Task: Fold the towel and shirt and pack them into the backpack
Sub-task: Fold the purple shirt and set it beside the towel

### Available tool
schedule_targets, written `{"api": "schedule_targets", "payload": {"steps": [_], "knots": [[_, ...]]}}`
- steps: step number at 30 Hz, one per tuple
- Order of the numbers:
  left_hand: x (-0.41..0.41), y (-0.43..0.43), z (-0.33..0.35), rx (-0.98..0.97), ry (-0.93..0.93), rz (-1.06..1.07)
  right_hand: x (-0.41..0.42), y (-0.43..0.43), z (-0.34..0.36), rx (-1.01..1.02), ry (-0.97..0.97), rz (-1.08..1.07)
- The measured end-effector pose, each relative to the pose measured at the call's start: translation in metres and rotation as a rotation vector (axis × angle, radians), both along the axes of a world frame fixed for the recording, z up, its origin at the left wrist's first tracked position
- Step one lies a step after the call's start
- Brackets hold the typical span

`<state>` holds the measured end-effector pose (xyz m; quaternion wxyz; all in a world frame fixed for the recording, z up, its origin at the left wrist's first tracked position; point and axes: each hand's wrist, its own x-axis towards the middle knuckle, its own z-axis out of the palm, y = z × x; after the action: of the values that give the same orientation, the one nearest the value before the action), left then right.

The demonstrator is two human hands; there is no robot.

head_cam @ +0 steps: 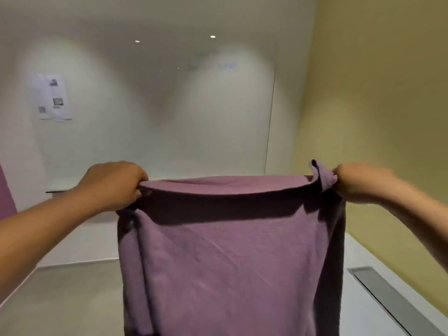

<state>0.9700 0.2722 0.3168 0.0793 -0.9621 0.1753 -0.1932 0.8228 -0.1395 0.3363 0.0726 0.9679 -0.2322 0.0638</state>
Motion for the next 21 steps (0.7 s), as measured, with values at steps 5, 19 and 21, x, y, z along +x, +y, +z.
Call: {"api": "schedule_targets", "payload": {"steps": [5,19,21], "knots": [[0.04,-0.031,0.055,-0.223,0.198,0.301,0.058,-0.021,0.021,1.078,-0.329,-0.048],[-0.018,-0.017,0.005,-1.479,0.007,-0.365,0.027,-0.01,-0.005,1.63,-1.062,0.535],[-0.046,-0.001,-0.041,-1.435,0.072,-0.414,0.002,-0.01,-0.046,1.604,-1.032,0.487]]}}
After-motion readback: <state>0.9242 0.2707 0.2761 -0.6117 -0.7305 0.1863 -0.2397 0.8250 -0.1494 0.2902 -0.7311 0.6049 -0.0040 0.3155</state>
